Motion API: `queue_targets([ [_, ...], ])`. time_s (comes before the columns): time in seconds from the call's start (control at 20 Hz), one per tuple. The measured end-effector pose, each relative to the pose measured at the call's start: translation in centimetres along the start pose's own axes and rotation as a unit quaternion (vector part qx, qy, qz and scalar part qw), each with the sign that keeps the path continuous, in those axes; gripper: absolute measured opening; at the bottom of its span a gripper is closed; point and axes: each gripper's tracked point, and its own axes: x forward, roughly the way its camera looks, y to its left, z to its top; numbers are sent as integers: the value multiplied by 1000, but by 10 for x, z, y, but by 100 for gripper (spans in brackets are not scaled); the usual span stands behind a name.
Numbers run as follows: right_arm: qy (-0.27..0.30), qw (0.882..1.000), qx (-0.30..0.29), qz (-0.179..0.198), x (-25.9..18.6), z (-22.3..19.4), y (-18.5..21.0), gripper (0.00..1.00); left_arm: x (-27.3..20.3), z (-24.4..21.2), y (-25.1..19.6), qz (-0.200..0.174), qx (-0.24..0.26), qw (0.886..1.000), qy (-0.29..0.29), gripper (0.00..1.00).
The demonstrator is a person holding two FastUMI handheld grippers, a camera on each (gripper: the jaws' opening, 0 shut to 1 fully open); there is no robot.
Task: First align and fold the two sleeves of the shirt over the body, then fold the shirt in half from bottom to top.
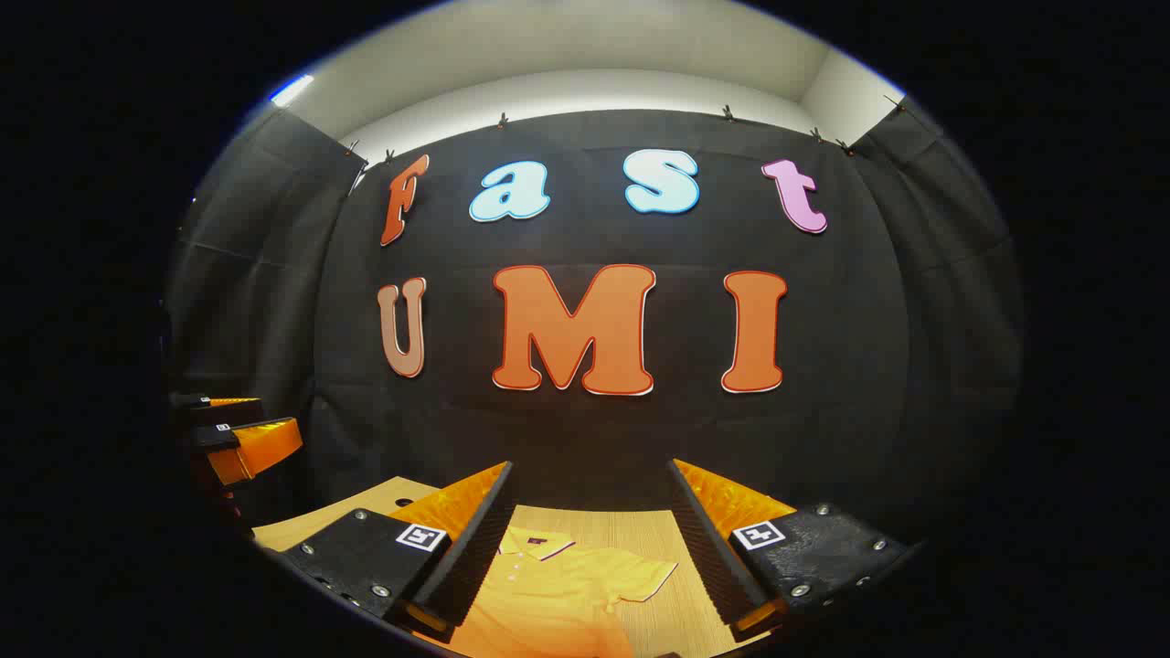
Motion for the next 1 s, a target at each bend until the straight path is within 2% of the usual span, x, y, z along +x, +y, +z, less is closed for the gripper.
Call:
queue_targets([
  [0.1, 0, 1000, 1, 1, 4, 0, -1, 100, 0, 1, -1, 1, -1, 1000, -1, 96],
  [0.3, 5, 1000, 8, 18, 10, -2, 6, 98, 8, -6, -3, 0, -9, 1000, 4, 98],
  [0.5, 30, 999, -10, -2, 22, -19, -6, 98, 19, -3, 3, 2, -7, 1000, 0, 98],
  [0.8, 94, 995, -15, -30, 43, -60, -24, 98, 17, 5, 5, -8, 1, 1000, -22, 98],
  [1.0, 162, 985, 9, -51, 60, -102, -36, 98, 14, 10, 6, -18, 9, 999, -32, 98],
])
